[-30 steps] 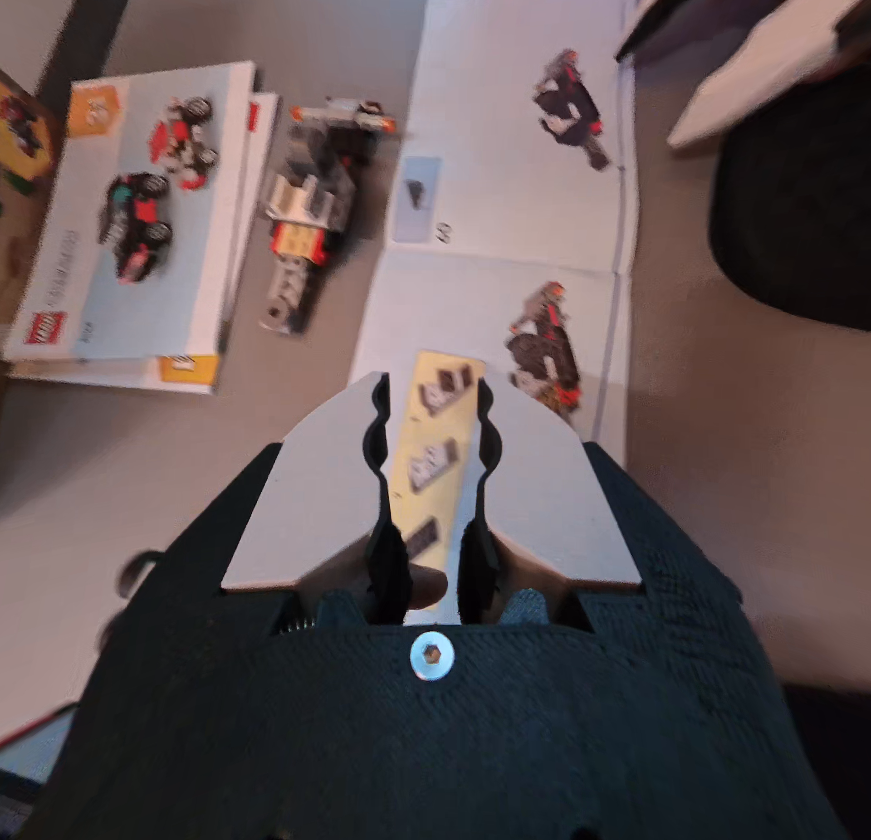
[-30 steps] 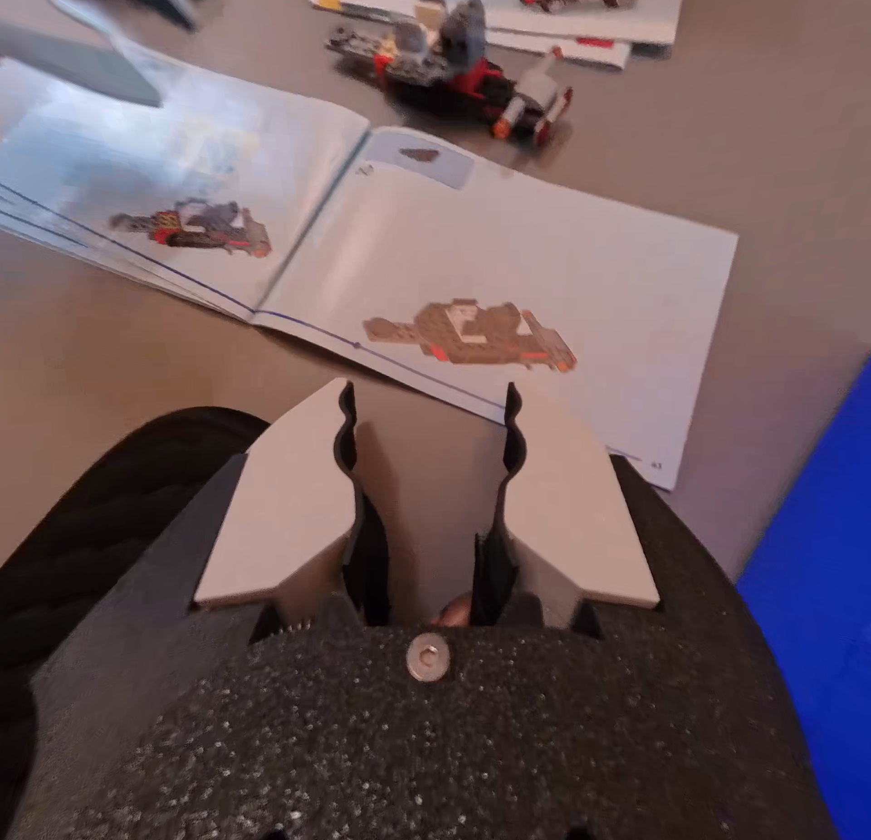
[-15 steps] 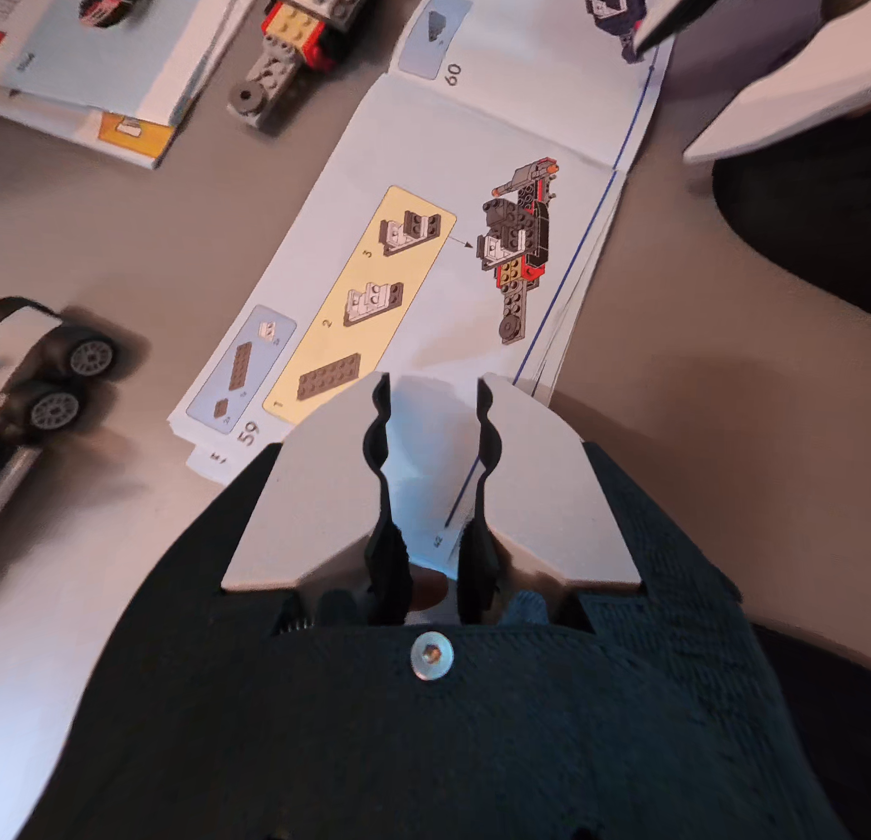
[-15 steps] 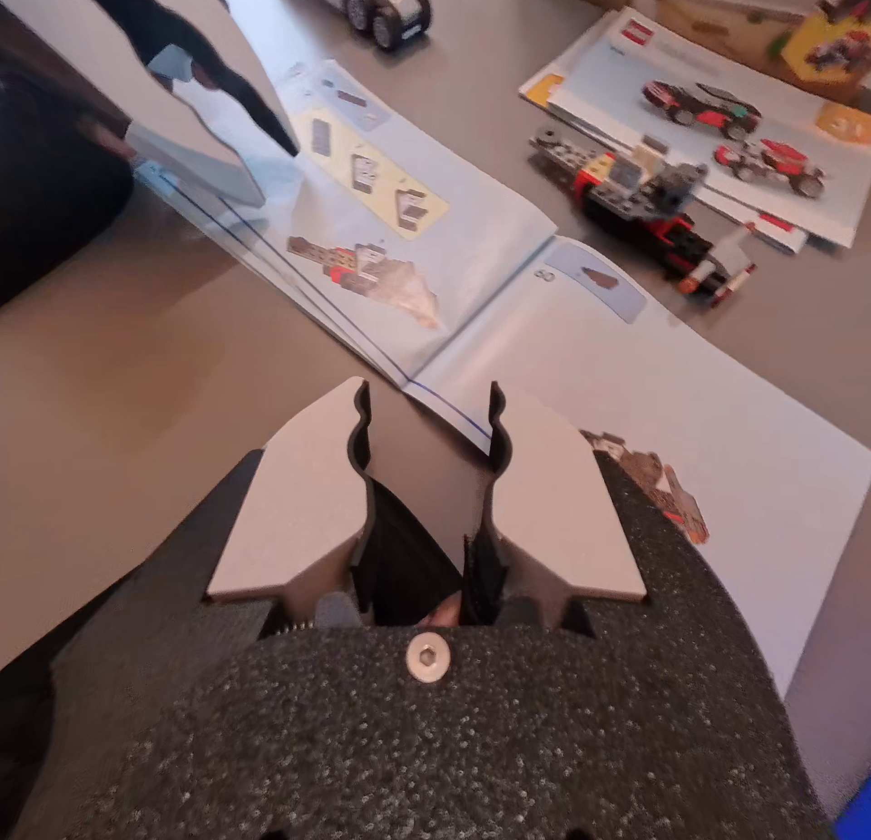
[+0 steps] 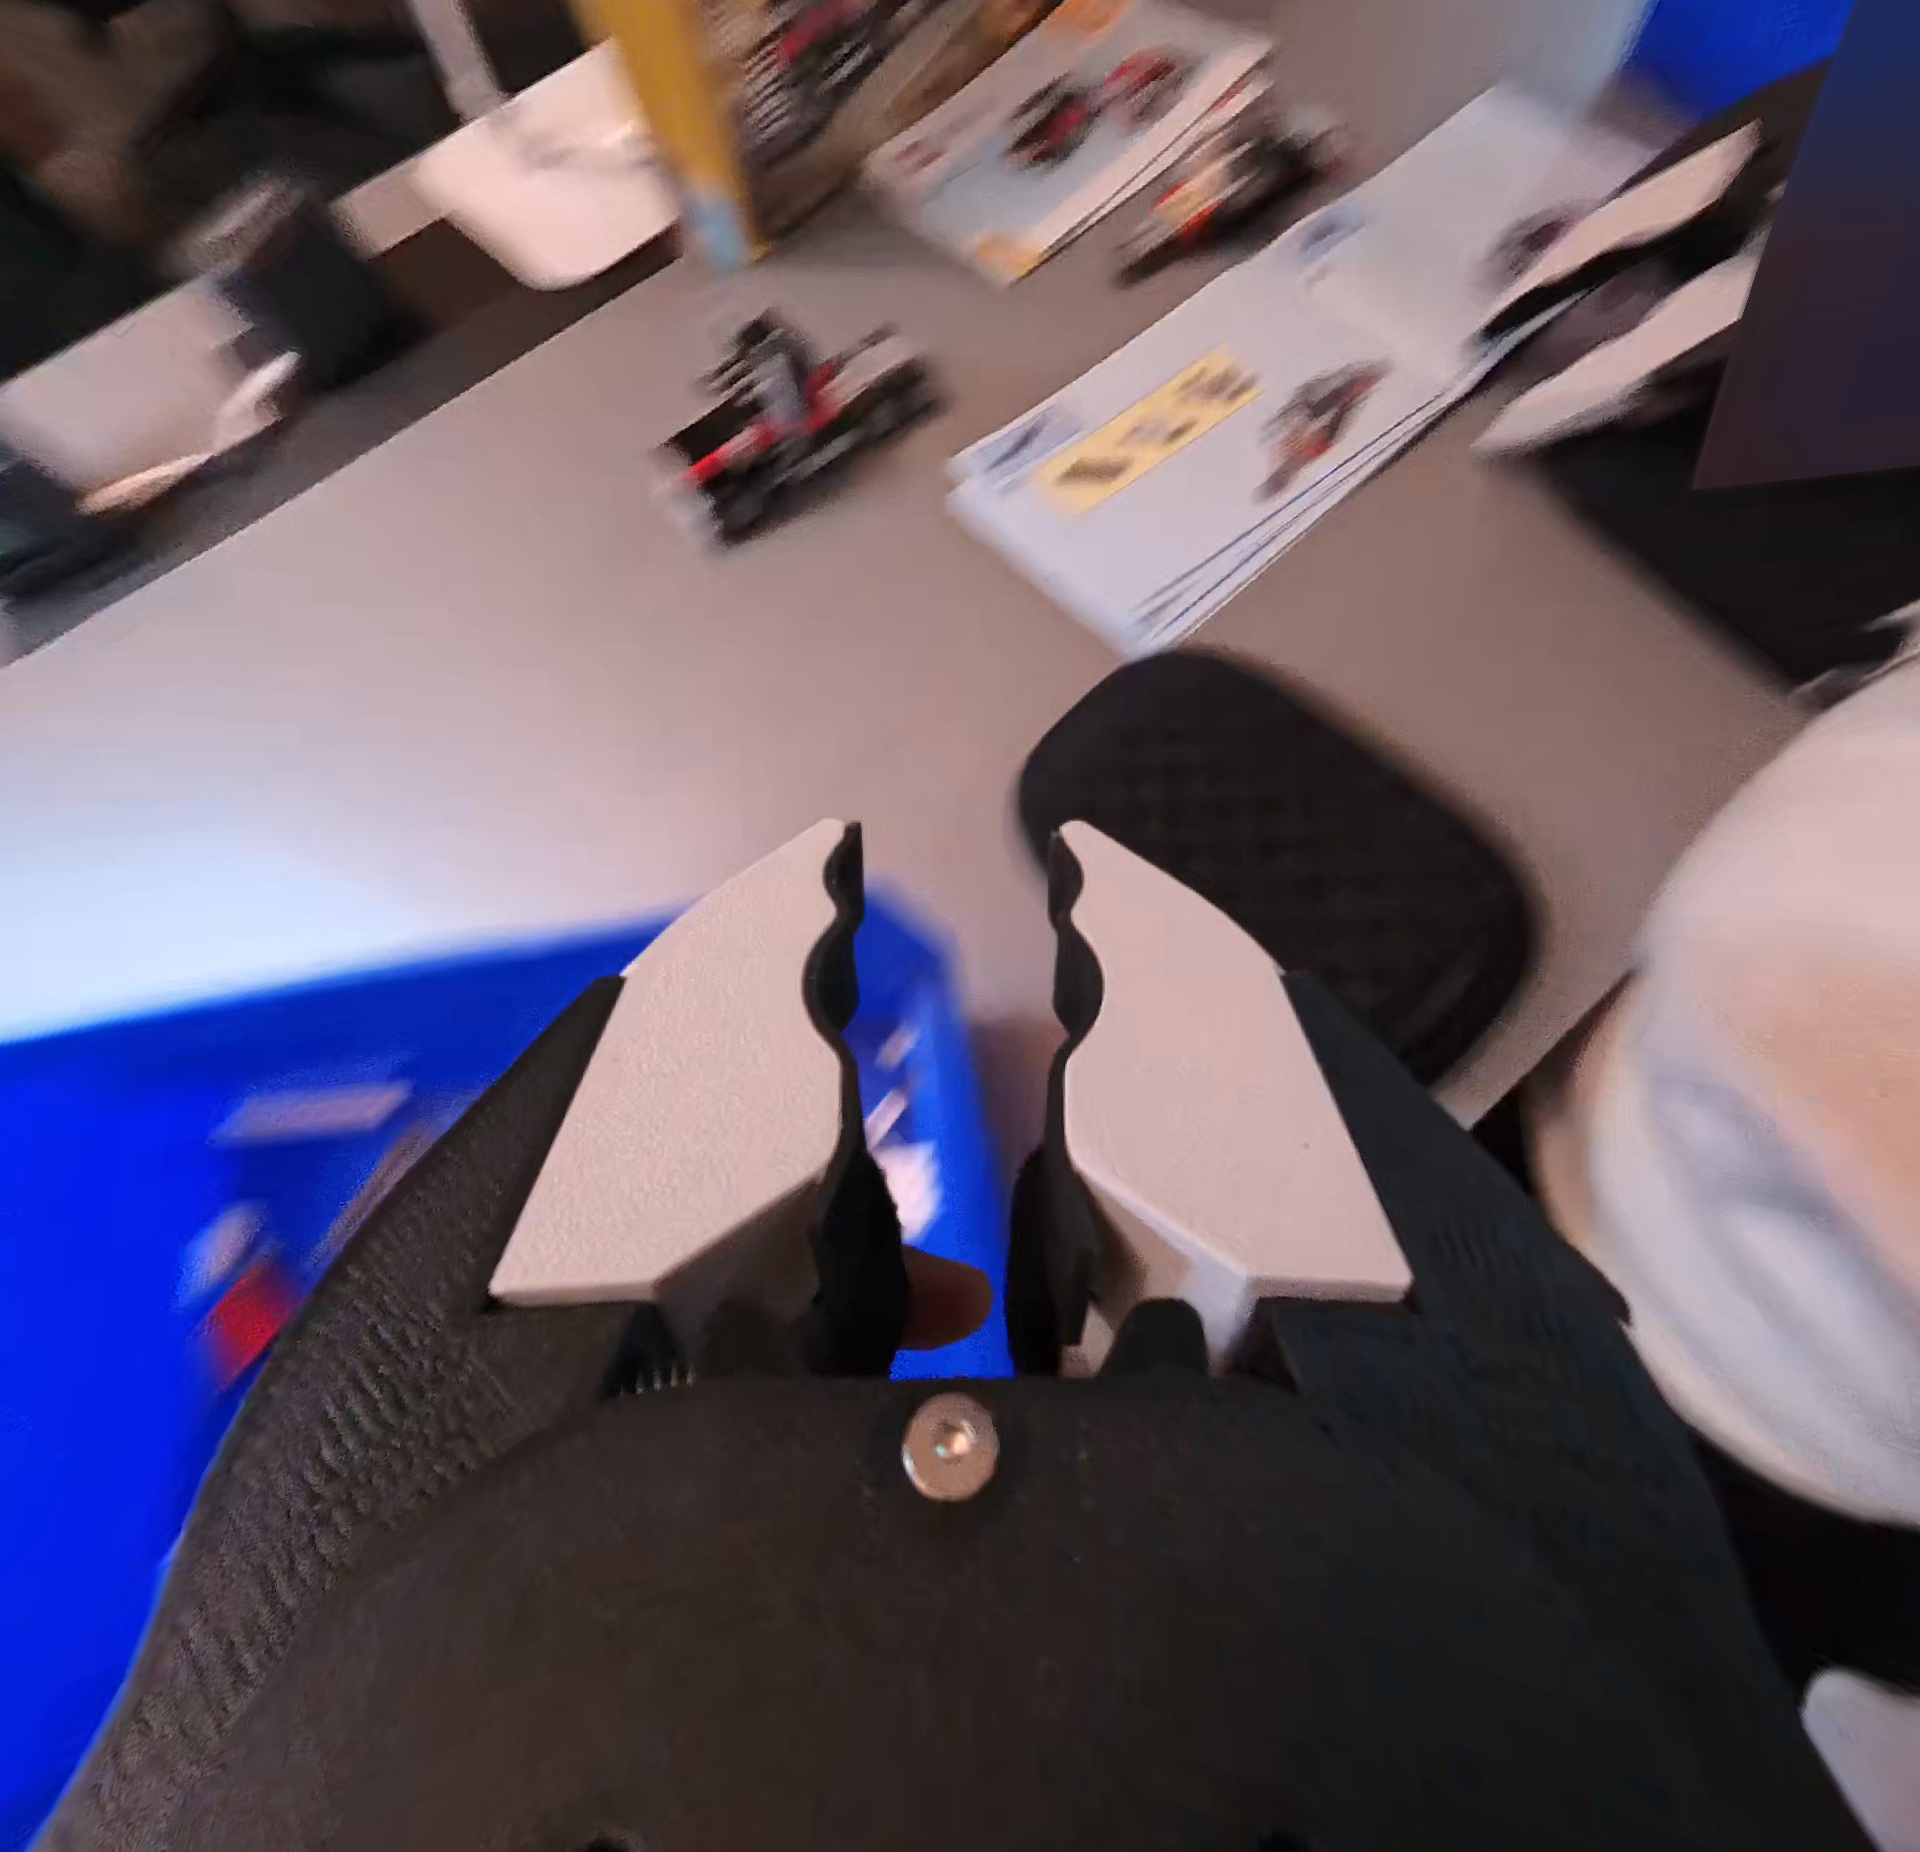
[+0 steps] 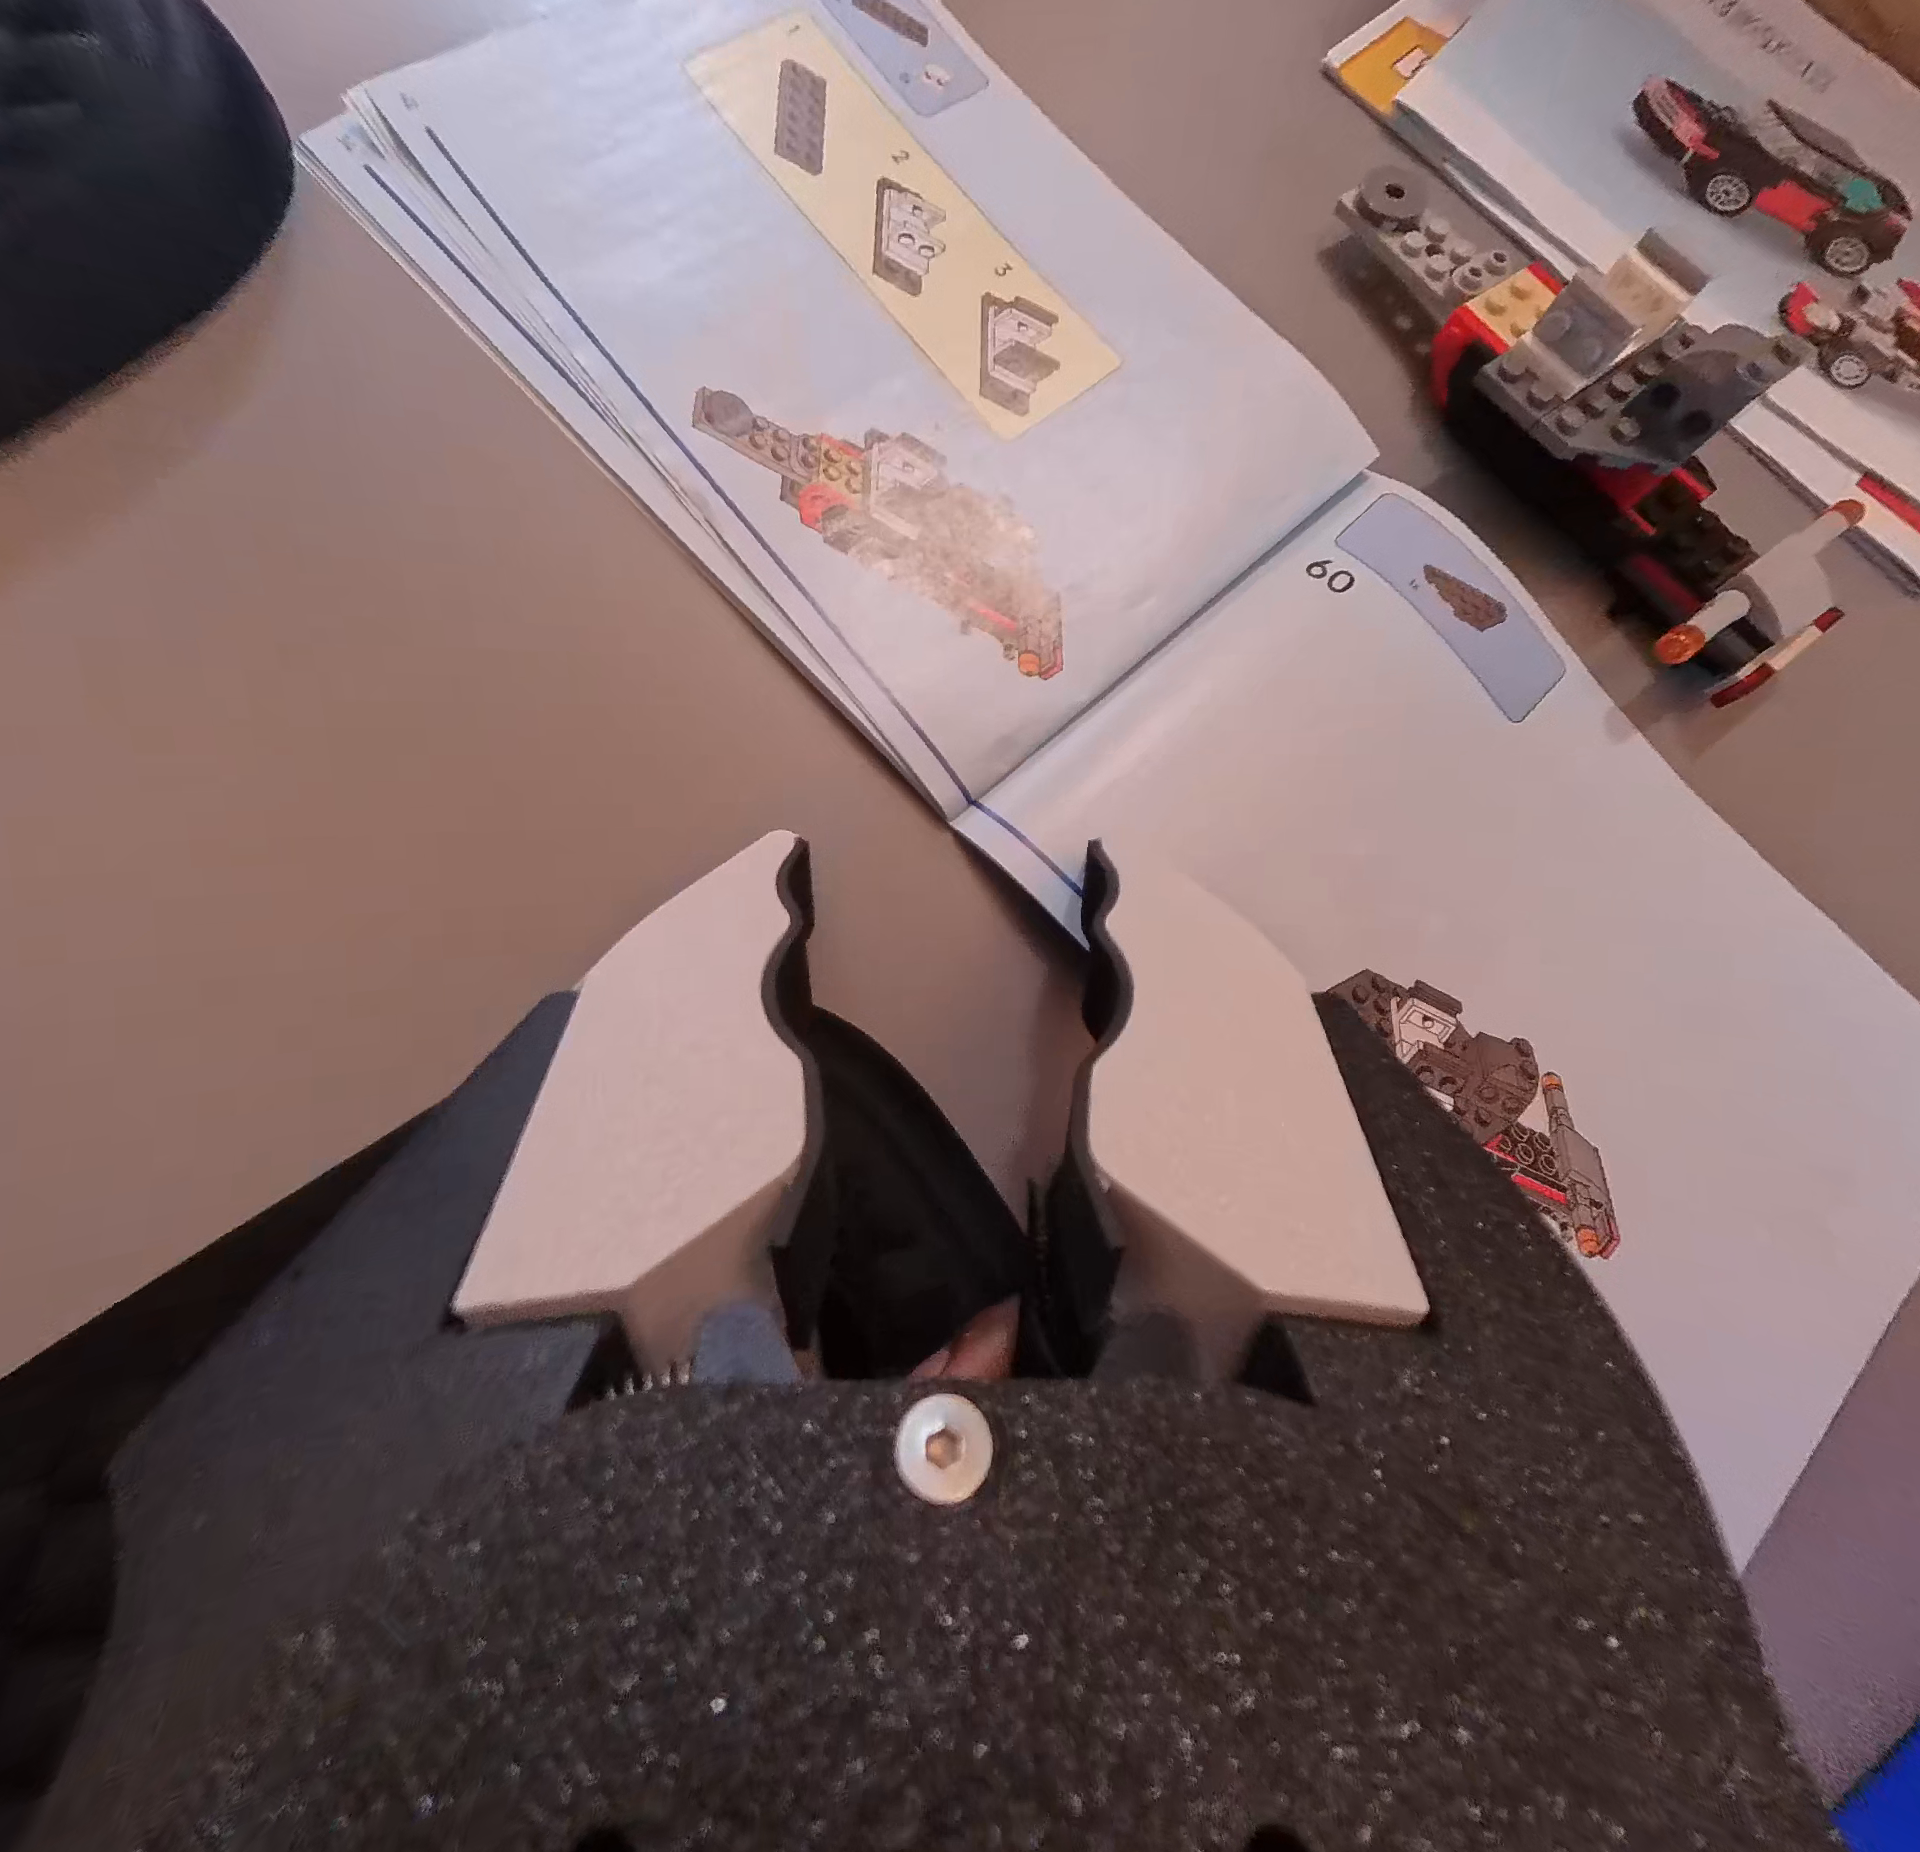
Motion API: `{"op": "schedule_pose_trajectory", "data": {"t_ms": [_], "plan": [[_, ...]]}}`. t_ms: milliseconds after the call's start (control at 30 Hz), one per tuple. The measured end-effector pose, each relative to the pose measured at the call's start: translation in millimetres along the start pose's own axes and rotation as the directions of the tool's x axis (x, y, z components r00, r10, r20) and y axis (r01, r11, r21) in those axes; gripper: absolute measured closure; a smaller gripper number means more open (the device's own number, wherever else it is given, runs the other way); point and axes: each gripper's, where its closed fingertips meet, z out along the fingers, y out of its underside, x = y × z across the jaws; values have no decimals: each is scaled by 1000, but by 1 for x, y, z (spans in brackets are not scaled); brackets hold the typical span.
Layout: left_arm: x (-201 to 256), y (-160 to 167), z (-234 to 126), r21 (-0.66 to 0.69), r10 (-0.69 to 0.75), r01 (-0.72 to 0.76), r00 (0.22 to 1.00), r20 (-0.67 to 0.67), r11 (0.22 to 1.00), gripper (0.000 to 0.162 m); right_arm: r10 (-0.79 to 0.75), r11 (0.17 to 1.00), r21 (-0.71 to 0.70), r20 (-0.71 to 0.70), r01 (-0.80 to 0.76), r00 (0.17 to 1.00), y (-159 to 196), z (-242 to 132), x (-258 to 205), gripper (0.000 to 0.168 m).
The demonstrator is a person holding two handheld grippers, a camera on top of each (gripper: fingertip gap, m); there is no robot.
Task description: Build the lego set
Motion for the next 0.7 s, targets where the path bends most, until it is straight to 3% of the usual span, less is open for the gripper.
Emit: {"op": "schedule_pose_trajectory", "data": {"t_ms": [133,300,467,700], "plan": [[-81,66,-62,-241,-62,106,981,184,965,125,-8,1000,-5,7,8,1000,1,1,-1,118],[-139,126,-45,-418,-67,145,978,196,897,106,-41,999,-16,-5,41,999,1,2,-2,118],[-172,150,9,-526,93,-100,995,-39,845,107,-68,998,-8,-11,68,998,1,0,-5,119],[-196,178,48,-621,99,-230,966,-238,749,119,-77,997,2,-16,77,997,1,-1,-7,120]]}}
